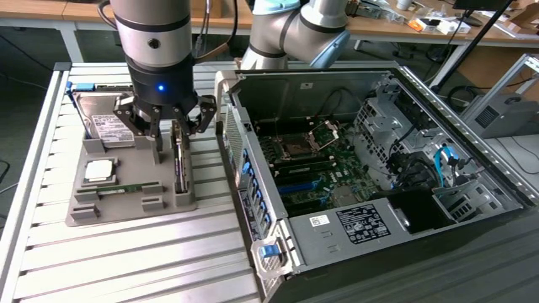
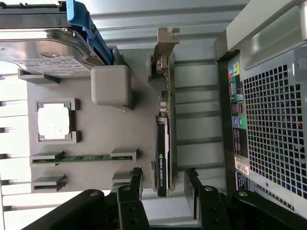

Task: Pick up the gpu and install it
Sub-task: 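Pick up the gpu and move the gpu toward the slot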

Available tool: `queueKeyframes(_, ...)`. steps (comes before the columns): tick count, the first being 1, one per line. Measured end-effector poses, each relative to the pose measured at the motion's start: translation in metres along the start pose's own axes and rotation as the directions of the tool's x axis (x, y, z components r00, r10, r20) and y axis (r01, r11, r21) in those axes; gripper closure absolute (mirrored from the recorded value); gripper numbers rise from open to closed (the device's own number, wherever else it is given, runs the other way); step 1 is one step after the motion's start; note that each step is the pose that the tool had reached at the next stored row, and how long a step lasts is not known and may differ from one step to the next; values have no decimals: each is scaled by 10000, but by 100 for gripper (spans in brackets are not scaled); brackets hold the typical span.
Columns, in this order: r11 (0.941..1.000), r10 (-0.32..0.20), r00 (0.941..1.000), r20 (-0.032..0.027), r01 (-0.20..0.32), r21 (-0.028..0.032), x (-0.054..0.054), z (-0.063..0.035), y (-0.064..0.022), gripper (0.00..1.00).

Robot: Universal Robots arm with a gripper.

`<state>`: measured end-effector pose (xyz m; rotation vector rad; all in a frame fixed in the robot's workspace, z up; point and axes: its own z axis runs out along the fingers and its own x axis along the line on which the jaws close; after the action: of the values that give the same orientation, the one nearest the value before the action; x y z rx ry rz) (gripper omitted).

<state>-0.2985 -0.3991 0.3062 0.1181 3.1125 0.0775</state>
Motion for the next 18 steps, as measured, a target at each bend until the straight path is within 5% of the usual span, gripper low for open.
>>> queueKeyframes(18, 10000, 0, 10000, 0, 0, 0, 1, 39, -2, 52)
